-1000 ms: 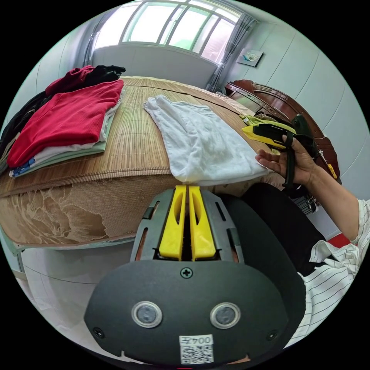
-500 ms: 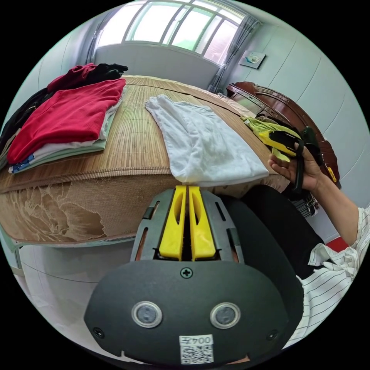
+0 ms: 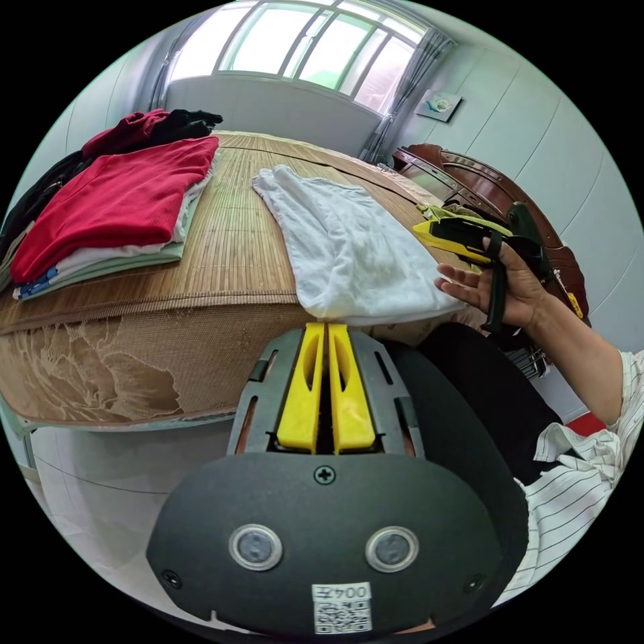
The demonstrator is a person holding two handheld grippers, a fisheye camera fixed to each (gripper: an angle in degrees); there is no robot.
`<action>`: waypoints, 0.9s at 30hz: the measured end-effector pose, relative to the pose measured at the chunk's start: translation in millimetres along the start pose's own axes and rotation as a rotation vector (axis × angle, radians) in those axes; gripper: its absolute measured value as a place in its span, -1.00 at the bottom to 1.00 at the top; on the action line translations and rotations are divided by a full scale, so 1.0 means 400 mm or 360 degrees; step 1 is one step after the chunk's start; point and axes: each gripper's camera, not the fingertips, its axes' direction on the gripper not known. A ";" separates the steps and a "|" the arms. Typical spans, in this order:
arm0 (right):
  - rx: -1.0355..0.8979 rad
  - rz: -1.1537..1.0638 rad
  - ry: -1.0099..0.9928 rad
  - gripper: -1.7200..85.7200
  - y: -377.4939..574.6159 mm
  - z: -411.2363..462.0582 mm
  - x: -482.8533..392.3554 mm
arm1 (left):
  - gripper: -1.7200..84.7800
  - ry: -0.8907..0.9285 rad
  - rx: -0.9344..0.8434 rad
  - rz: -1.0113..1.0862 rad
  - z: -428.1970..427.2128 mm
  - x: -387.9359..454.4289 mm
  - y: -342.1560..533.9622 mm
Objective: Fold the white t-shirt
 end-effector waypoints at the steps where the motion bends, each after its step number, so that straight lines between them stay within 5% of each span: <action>1: -0.0013 -0.0007 0.0033 -0.98 0.000 0.010 -0.004 | -0.94 0.0002 0.0001 0.0000 0.001 -0.001 0.001; 18: 0.0070 -0.0029 0.0143 -0.98 0.145 -0.175 0.042 | -0.95 -0.0012 0.0016 -0.0005 0.027 0.020 0.032; 21: 0.0067 0.0148 0.0275 -0.98 0.270 -0.249 0.165 | -0.94 -0.0033 0.0019 -0.0011 0.036 0.021 0.040; 25: -0.0371 0.0254 0.1060 -0.98 0.502 -0.243 0.343 | -0.92 -0.0066 -0.0010 -0.0022 0.048 0.014 0.055; 27: -0.0154 0.0383 0.0778 -0.98 0.556 -0.315 0.348 | -0.91 -0.0064 -0.0025 0.0029 0.059 0.026 0.065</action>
